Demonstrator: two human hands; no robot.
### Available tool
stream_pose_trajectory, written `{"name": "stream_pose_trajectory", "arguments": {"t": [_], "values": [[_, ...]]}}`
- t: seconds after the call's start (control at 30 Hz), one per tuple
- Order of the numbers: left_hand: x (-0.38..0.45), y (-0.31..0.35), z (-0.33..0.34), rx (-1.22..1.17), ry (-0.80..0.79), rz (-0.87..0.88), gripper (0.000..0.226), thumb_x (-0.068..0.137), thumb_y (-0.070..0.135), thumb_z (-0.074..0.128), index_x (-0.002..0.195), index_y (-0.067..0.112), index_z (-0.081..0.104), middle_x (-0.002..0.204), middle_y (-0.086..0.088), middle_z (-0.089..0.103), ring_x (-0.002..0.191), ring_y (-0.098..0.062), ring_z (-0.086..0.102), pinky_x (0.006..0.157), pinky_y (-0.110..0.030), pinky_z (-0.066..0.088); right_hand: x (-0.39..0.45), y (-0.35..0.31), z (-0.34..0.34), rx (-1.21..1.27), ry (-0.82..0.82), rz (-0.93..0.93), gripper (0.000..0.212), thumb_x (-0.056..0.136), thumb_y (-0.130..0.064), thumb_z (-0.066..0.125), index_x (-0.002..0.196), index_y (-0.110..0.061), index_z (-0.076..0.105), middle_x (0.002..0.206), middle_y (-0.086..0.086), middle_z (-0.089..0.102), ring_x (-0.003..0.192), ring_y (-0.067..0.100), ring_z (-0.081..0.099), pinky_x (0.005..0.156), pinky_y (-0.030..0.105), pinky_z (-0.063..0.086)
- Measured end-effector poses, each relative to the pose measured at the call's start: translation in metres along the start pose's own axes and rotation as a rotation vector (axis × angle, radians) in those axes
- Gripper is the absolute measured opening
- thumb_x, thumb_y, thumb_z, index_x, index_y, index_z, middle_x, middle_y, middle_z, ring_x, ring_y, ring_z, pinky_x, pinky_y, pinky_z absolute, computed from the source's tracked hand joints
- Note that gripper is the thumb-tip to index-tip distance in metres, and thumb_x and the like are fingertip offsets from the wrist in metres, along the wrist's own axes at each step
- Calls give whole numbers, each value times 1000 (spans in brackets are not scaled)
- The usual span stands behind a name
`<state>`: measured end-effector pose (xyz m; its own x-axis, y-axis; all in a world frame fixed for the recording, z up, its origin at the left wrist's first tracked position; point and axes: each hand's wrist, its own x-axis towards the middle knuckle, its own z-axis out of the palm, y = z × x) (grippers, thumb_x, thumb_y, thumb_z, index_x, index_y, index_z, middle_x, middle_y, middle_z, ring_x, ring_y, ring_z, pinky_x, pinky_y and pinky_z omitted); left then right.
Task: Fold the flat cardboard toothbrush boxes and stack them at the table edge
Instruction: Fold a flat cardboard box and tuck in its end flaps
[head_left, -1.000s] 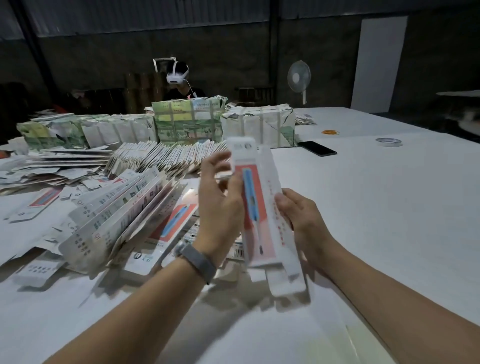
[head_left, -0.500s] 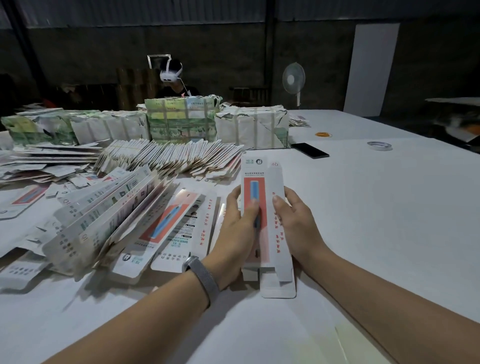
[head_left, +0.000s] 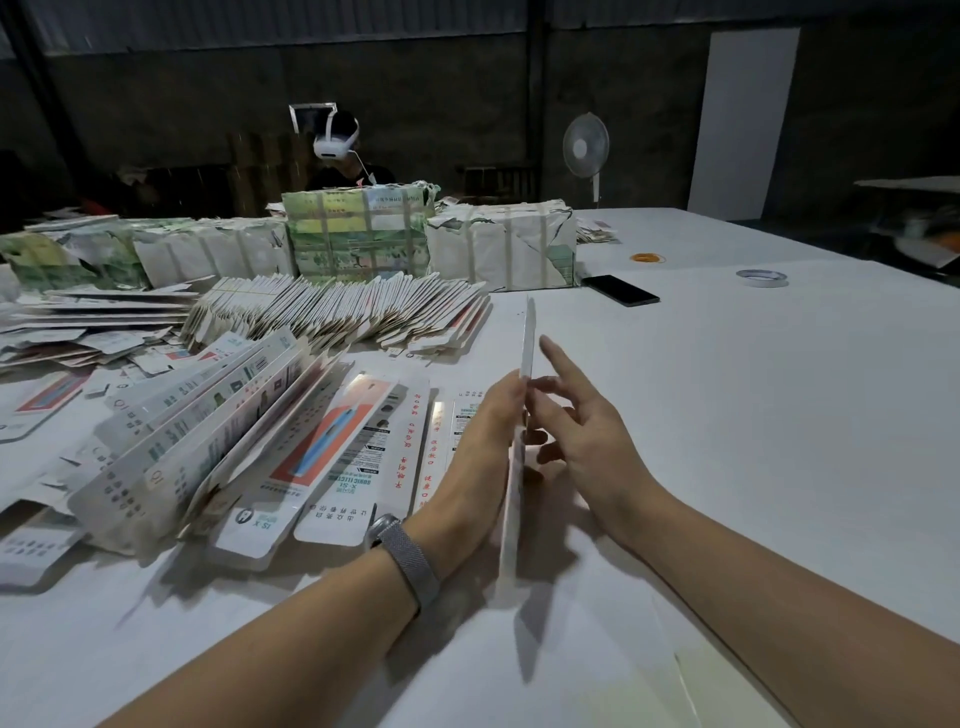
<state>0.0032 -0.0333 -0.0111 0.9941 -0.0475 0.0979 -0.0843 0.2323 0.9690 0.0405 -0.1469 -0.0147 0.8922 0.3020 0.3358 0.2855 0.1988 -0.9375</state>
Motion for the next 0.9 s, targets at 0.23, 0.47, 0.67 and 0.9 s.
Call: {"name": "stream_pose_trajectory", "arguments": {"t": [0.23, 0.47, 0.67, 0.9], "values": [[0, 6, -9, 5, -155, 23, 72, 86, 57, 39, 140, 10, 49, 92, -15, 63, 66, -19, 63, 55, -31, 52, -1, 6, -8, 42, 138, 124, 78, 87, -27, 77, 151, -37, 33, 104, -11, 65, 61, 8, 66, 52, 24, 53], [-2, 13, -18, -118, -170, 30, 61, 91, 36, 40, 147, 10, 41, 105, -16, 63, 79, -30, 65, 73, -50, 54, -3, -1, -7, 234, 66, 182, 17, 96, -16, 65, 101, -27, 76, 72, -5, 66, 54, 15, 64, 39, 25, 45], [1, 4, -17, -127, -177, 98, 49, 94, 31, 47, 142, 36, 41, 117, -3, 72, 90, -23, 71, 71, -41, 60, -5, -3, -8, 226, 25, 175, 21, 96, -19, 64, 113, -28, 74, 89, 1, 71, 75, 26, 73, 50, 33, 53], [4, -2, -25, -6, -112, 103, 61, 90, 31, 50, 148, 36, 32, 114, -5, 75, 87, -22, 74, 67, -34, 59, -3, -5, -11, 243, 30, 144, 28, 92, -18, 64, 117, -26, 73, 111, 9, 75, 88, 25, 74, 66, 32, 58]]}}
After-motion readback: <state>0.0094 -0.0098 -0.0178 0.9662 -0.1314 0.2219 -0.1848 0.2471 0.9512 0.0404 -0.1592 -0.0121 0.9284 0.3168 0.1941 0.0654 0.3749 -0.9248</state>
